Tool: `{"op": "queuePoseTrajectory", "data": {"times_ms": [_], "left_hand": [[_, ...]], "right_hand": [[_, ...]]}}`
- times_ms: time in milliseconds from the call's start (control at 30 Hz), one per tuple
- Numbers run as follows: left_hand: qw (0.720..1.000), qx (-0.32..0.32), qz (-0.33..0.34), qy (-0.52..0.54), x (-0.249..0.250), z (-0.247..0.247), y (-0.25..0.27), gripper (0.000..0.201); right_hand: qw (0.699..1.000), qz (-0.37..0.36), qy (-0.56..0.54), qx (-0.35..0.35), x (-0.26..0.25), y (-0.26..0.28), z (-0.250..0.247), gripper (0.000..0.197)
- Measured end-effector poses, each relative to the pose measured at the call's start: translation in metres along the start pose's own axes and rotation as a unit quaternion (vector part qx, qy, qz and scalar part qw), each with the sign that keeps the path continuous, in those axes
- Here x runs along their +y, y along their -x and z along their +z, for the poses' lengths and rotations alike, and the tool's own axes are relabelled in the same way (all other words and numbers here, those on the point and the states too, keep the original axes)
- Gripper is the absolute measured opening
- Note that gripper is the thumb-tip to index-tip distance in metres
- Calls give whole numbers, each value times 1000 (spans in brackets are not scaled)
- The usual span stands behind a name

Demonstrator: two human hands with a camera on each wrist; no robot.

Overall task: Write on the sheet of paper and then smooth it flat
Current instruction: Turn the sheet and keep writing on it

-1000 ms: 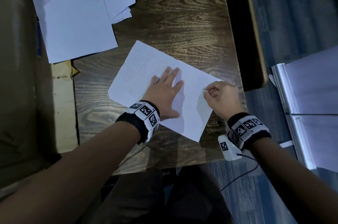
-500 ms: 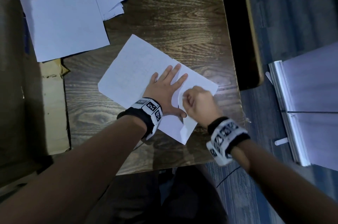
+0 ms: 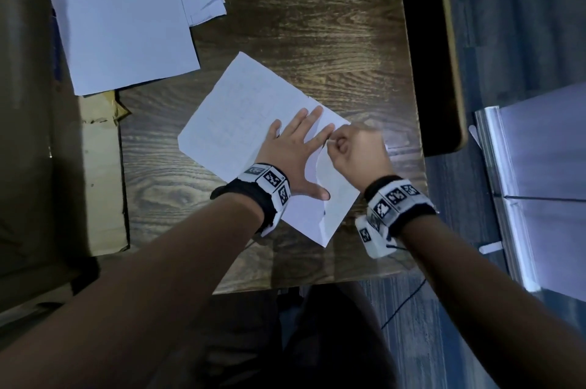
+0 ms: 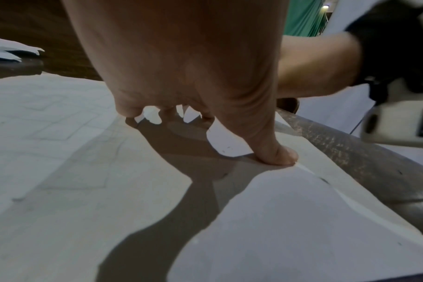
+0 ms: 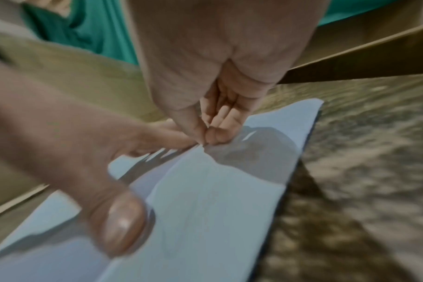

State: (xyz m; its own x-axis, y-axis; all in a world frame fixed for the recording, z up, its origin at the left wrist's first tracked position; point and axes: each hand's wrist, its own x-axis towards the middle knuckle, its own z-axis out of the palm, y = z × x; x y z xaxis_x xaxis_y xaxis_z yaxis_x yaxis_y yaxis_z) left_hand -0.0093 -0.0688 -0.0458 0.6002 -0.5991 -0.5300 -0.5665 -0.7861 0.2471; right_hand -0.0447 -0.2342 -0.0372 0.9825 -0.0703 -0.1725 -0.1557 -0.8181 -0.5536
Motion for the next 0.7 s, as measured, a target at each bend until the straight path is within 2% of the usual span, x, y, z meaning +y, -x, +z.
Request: {"op": "queuePoseTrajectory", "data": {"times_ms": [67,133,200,267,333,367,433,500,600,700], "left_hand": [[1000,5,-4,-9,0,3,-1,129],[999,15,-5,-28,2,4,-3,127],[999,18,-5,-27,0,2,-4,129],[1000,13,2,-9,-2,0,-4,133],[1000,10,1,-4,-1,1,-2,134],[1000,10,-2,-9,-1,3,-2,134],[999,14,-7,-28,1,3,-4,131],[999,17,-6,-27,0,1,-4,132],[1000,8,-1,-9,-1,0,-1,134],[1000,2,-13,-23,4,-1,-2,133]], "right_hand": [[1000,20,-21,4,-3,12,9,9],[999,-16,-24,-38,-14,47,14,9],[996,-33,-20,-80,-14,48,6,9],[999,-22,2,-43,-7,14,2,12],[1000,-1,-10,-1,-3,6,6,11],[1000,6,-16,4,-4,15,12,9],[999,-18,-26,-29,-14,47,16,6],[997,-26,-21,-66,-12,47,6,7],[1000,15,-7,-7,-1,1,-2,12],[1000,27,-5,4,-2,21,9,11]]}}
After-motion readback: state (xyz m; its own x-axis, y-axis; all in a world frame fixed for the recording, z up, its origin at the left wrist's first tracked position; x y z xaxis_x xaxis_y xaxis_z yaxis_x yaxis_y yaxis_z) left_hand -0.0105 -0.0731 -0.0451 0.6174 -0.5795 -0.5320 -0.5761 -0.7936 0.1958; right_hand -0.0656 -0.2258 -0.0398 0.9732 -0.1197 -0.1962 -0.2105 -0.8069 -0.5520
